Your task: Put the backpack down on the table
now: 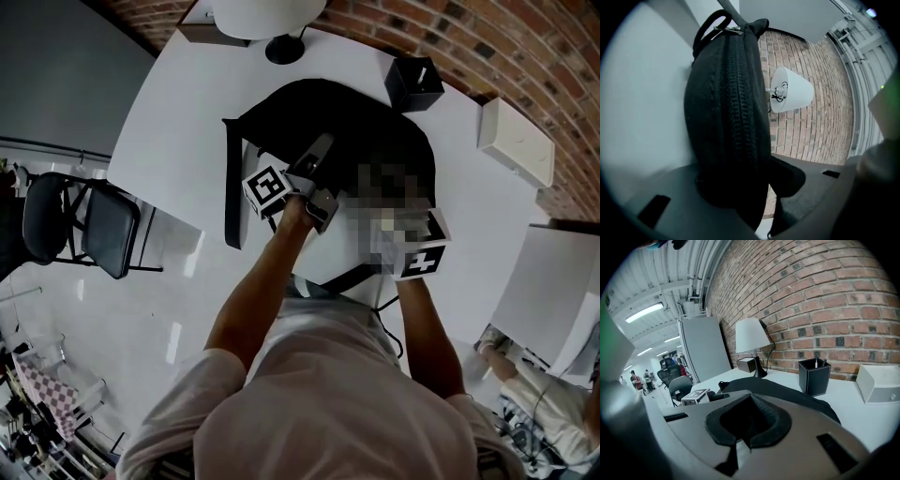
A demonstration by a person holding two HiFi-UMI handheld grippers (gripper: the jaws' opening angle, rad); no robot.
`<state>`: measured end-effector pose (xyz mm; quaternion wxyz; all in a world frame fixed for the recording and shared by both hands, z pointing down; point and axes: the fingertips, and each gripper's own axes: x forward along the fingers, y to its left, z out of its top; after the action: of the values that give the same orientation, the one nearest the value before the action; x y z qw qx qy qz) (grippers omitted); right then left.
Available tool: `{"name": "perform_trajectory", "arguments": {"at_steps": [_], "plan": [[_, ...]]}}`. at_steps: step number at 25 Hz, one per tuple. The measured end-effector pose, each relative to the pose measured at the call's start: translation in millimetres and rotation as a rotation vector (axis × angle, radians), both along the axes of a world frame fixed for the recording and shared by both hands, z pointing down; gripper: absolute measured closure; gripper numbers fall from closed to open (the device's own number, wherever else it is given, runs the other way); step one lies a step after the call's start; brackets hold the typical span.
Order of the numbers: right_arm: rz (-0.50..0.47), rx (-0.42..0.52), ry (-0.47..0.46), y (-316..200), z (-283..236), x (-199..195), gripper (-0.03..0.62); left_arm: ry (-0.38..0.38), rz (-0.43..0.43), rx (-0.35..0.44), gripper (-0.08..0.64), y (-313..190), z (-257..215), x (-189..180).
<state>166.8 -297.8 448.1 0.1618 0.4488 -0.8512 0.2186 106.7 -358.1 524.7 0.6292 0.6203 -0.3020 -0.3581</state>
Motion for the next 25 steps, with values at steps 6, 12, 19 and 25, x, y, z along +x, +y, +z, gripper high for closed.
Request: {"name": "perform_trajectory", "arguments": {"at_steps": [6,12,19,25], "plan": [[0.008,-0.013,0.000,11.5,2.6,-0.4,0.591,-0.030,-0.007,-0.019,0.390,7.6,9.2,-5.0],[0.021,-0.006,0.003,17.6,-2.0,-4.4,0.591,-0.069,0.016,-0.038,0.377,15.0,11.6,-7.9],[0.049,-0.011,0.017,27.3,0.1,-11.0,0.591,-0.066,0.034,-0.063,0.375,26.7,19.5,-14.4],[0.070,-0.016,0.028,38.1,0.9,-20.9,0.591,-0.075,0.065,-0.073,0.376,36.1,22.2,-20.9]]}}
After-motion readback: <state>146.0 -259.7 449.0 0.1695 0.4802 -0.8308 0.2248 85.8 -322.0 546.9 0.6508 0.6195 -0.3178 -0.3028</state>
